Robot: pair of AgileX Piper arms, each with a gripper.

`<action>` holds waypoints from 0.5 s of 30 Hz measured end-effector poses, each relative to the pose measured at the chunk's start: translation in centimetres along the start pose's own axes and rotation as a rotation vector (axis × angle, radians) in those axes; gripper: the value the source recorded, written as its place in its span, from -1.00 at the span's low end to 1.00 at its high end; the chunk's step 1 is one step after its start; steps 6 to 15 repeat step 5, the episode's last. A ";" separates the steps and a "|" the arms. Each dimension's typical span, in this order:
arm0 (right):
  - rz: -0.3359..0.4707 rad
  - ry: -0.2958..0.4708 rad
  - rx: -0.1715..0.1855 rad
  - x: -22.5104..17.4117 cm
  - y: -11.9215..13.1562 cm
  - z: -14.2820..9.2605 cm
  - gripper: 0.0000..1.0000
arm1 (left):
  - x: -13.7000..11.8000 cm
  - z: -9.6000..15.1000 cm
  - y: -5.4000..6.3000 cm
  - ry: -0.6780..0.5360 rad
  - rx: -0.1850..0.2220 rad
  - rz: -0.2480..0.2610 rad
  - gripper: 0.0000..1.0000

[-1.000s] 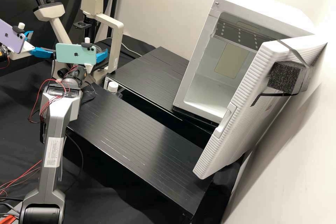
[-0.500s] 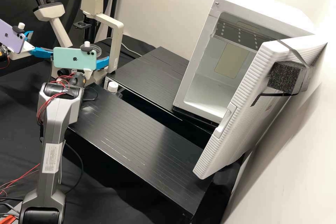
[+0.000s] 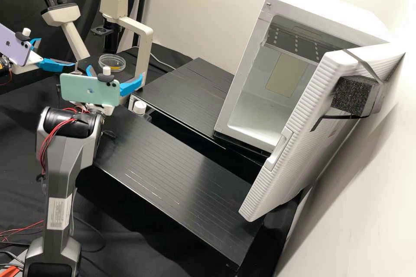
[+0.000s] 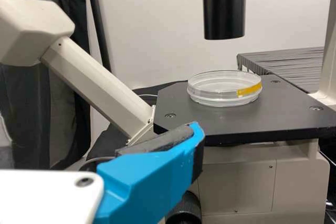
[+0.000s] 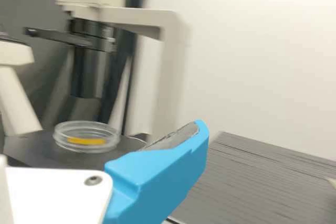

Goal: Take out the petri dish and place it under the microscope.

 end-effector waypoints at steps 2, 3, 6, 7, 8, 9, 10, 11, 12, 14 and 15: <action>0.000 -0.014 0.000 -1.1 0.4 0.1 1.00 | 0.0 0.0 0.0 0.000 0.000 0.000 1.00; -0.010 -0.017 -0.004 -1.7 0.5 0.2 1.00 | 0.0 0.0 0.0 0.000 0.000 0.000 1.00; -0.023 -0.023 0.004 -2.8 0.9 0.6 1.00 | 0.0 0.0 0.0 0.000 0.000 0.000 1.00; -0.023 -0.023 0.004 -2.8 0.9 0.6 1.00 | 0.0 0.0 0.0 0.000 0.000 0.000 1.00; -0.023 -0.023 0.004 -2.8 0.9 0.6 1.00 | 0.0 0.0 0.0 0.000 0.000 0.000 1.00; -0.023 -0.023 0.004 -2.8 0.9 0.6 1.00 | 0.0 0.0 0.0 0.000 0.000 0.000 1.00; -0.023 -0.023 0.004 -2.8 0.9 0.6 1.00 | 0.0 0.0 0.0 0.000 0.000 0.000 1.00; -0.023 -0.023 0.004 -2.8 0.9 0.6 1.00 | 0.0 0.0 0.0 0.000 0.000 0.000 1.00; -0.023 -0.023 0.004 -2.8 0.9 0.6 1.00 | 0.0 0.0 0.0 0.000 0.000 0.000 1.00; -0.023 -0.023 0.004 -2.8 0.9 0.6 1.00 | 0.0 0.0 0.0 0.000 0.000 0.000 1.00; -0.023 -0.023 0.004 -2.8 0.9 0.6 1.00 | 0.0 0.0 0.0 0.000 0.000 0.000 1.00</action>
